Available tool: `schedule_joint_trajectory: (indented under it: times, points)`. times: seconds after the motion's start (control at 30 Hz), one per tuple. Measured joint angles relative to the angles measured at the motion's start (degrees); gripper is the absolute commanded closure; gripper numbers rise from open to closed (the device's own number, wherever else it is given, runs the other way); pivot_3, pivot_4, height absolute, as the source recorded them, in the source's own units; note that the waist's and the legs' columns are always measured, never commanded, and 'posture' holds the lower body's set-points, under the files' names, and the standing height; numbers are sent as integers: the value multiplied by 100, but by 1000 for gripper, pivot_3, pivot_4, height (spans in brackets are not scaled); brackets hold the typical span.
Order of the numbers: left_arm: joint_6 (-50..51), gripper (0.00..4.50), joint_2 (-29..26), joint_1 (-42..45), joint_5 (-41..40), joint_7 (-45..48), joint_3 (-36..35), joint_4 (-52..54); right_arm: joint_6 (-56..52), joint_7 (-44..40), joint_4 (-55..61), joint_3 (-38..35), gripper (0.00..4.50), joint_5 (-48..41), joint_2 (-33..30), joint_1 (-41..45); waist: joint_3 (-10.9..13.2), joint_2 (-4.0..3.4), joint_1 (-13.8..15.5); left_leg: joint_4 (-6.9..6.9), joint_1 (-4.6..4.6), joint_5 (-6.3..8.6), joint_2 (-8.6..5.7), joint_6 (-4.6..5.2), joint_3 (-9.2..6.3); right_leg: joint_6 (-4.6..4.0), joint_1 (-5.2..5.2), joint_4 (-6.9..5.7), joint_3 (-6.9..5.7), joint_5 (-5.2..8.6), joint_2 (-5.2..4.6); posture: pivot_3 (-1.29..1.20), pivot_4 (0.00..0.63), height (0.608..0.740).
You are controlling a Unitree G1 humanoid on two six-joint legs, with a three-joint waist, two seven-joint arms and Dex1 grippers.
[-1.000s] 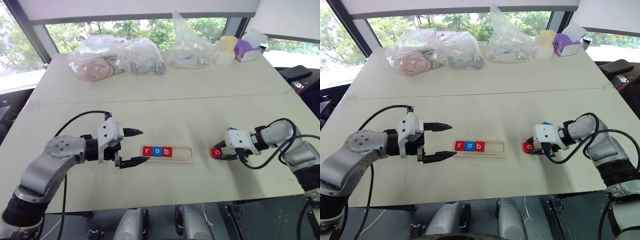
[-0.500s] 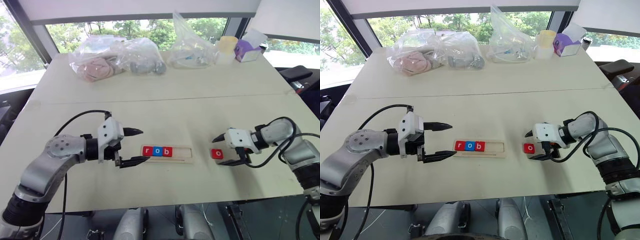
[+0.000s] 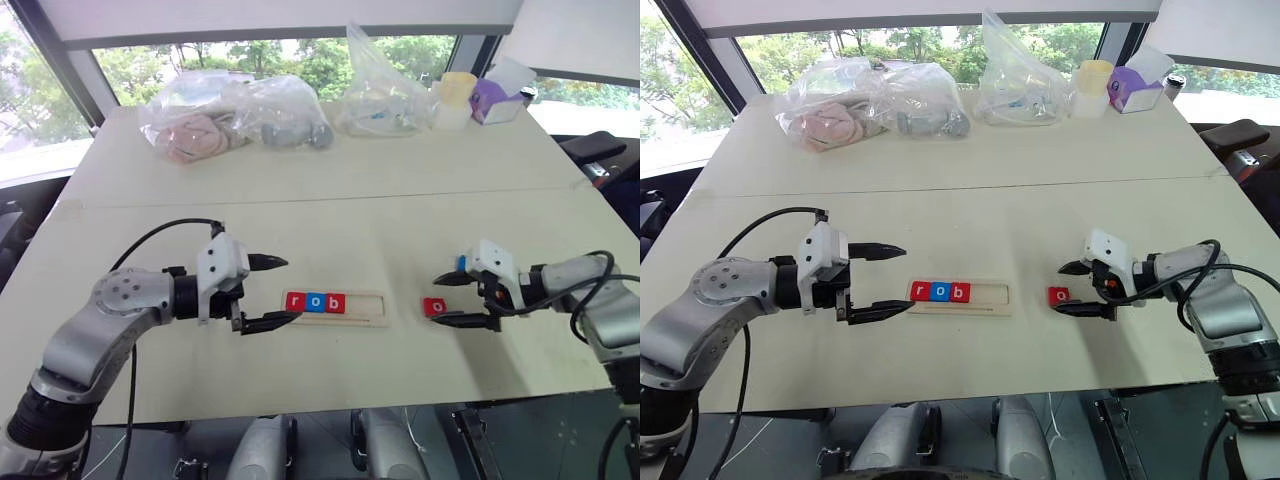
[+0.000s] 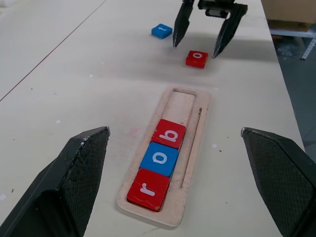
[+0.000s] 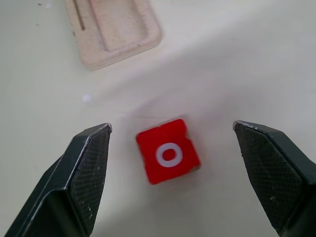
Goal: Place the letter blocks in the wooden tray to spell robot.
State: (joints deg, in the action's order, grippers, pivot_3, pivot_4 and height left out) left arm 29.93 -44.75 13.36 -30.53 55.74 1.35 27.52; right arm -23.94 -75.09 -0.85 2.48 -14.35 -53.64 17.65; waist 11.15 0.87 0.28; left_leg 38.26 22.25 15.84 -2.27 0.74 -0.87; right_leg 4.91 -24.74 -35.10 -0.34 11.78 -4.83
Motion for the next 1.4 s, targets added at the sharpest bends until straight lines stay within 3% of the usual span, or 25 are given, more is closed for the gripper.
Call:
schedule_joint_trajectory:
  times: [0.53,0.63,0.77,0.8,1.1,1.23,1.4]
  points:
    - [-1,0,3,87,2,43,13,-37,1753,26,-810,463,438,716,79,184,0,1,33,4,-3,0,0,0,7,2,4,-1,-3,-1,16,0,150,725]
    - [0,0,0,75,2,35,11,-32,1899,-37,-987,499,1271,724,78,273,-1,1,34,6,-4,0,0,0,7,1,6,-1,-3,-1,16,0,150,725]
    - [0,0,0,53,2,23,11,-30,1953,-124,-1056,525,3263,719,78,291,-1,2,35,7,-7,0,0,0,7,1,9,-1,-3,-1,15,0,150,725]
    - [0,0,1,52,2,20,11,-30,1957,-124,-1054,525,3341,717,78,291,-1,2,35,7,-8,0,0,0,7,0,10,-1,-3,-2,14,0,150,725]
    - [-2,0,-1,58,3,48,11,-35,1475,-107,-290,540,3340,582,129,464,0,0,3,6,-8,0,3,0,7,1,5,-4,0,-3,12,0,150,725]
    - [-8,0,4,145,4,103,22,-51,1180,-110,249,780,3340,538,526,1061,-1,1,1,6,-9,-1,8,0,1,-1,5,-6,-3,-7,19,0,150,725]
    - [-7,0,3,192,10,132,24,-67,960,106,382,1431,3340,713,1181,1106,-1,2,47,7,6,-1,-1,-1,0,10,-3,-1,-4,-13,14,0,150,725]
